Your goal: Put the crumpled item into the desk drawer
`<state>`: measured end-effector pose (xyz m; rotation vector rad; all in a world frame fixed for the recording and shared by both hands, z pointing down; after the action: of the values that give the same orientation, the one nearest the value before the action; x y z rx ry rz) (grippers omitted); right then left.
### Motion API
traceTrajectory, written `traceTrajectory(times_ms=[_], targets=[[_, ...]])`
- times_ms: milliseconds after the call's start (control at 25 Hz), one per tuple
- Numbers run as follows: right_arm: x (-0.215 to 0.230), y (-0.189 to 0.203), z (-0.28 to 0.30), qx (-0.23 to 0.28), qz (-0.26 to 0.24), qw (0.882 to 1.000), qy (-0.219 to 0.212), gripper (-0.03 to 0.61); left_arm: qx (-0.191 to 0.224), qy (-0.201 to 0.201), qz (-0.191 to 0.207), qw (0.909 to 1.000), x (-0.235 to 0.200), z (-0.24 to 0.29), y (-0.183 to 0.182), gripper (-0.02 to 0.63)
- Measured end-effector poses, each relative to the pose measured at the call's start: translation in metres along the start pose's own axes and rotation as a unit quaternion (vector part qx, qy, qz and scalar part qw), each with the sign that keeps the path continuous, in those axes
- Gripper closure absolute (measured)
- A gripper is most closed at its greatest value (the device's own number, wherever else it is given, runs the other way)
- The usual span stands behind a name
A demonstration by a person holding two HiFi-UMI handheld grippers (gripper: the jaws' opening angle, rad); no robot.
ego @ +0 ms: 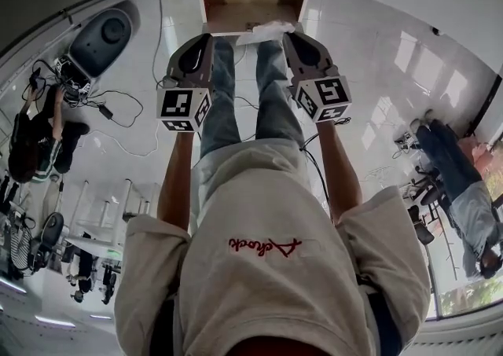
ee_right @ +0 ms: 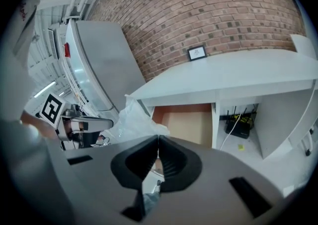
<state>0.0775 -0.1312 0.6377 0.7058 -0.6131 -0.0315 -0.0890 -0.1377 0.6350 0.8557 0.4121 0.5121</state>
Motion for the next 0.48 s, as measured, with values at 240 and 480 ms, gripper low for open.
traceTrajectory(times_ms=[240, 480], targets=[[0.008, 0.023, 0.003, -0.026, 0.006, 1.000, 0.006, 0.566, -0.009, 0.005, -0.007, 0.9999, 0.003, 0.004, 0.015, 0.606], [0.014, 0.037, 0.022, -0.046, 0.004, 0.999, 0.005, 0.566, -0.010, 0.009, -0.013, 0.9998, 0.001, 0.011, 0.025, 0.606]])
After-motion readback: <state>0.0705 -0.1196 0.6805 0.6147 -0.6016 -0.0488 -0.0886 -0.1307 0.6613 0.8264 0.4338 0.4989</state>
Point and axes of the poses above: the fingertips, and each gripper's own axes: z forward along the fingers, x to its right, y out of its underside, the point moved 1 cm from there along -z, backward along the fingers, and after that the axes turned 13 degrees about z, right-handed, at the moved point
